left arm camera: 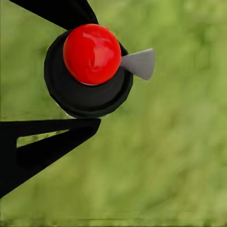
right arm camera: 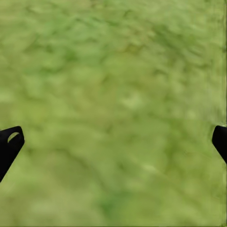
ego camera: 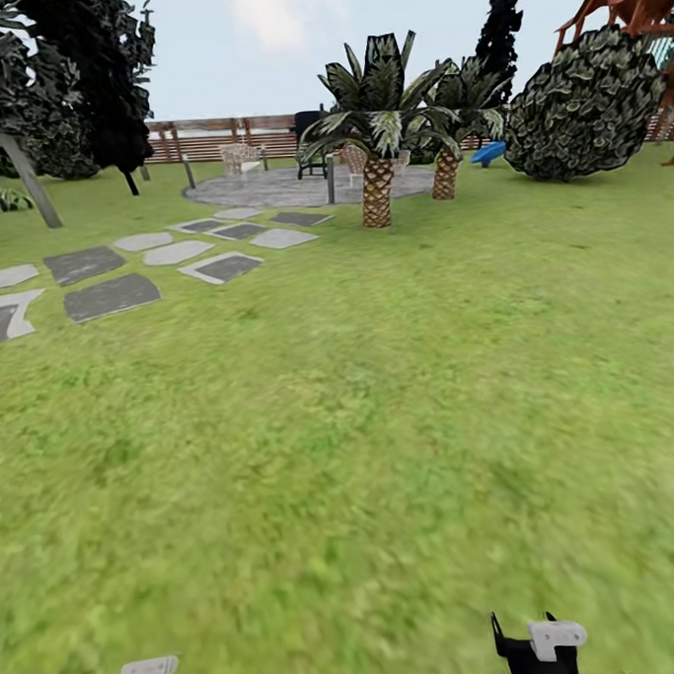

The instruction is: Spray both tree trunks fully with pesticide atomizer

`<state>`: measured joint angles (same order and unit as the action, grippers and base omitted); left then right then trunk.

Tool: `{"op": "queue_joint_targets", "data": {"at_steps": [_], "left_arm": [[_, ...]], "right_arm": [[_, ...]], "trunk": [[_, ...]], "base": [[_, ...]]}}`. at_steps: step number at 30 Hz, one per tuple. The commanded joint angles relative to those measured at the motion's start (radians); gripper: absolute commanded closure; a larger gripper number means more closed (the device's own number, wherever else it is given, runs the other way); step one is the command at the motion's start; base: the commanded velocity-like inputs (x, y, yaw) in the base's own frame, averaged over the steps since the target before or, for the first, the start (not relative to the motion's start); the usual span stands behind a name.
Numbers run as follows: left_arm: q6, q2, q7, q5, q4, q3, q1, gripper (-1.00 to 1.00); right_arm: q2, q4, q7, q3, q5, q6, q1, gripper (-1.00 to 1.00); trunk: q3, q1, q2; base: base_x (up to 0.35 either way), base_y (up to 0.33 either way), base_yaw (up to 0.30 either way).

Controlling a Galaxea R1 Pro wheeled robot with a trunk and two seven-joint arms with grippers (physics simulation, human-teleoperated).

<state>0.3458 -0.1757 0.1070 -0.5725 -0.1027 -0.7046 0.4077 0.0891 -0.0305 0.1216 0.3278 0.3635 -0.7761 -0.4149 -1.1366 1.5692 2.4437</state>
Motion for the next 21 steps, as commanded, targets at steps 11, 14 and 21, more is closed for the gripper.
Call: {"op": "queue_joint_targets", "data": {"at_steps": [11, 14, 21], "left_arm": [[0.003, -0.001, 0.007, -0.003, 0.000, -0.009, 0.000, 1.00], [0.003, -0.001, 0.007, -0.003, 0.000, -0.009, 0.000, 1.00], [0.002, -0.001, 0.007, -0.003, -0.001, -0.009, 0.000, 1.00]], "right_arm": [[0.000, 0.001, 0.009, 0.002, 0.011, -0.002, -0.001, -1.00], [0.000, 0.001, 0.009, 0.002, 0.011, -0.002, -0.001, -1.00], [0.000, 0.001, 0.009, 0.002, 0.011, -0.002, -0.001, -1.00]], "trunk": [[-0.001, 0.000, 0.000], [-0.001, 0.000, 0.000], [-0.001, 0.000, 0.000]], "base": [[0.174, -0.229, -0.300], [0.174, -0.229, -0.300], [0.183, -0.228, -0.300]]}}
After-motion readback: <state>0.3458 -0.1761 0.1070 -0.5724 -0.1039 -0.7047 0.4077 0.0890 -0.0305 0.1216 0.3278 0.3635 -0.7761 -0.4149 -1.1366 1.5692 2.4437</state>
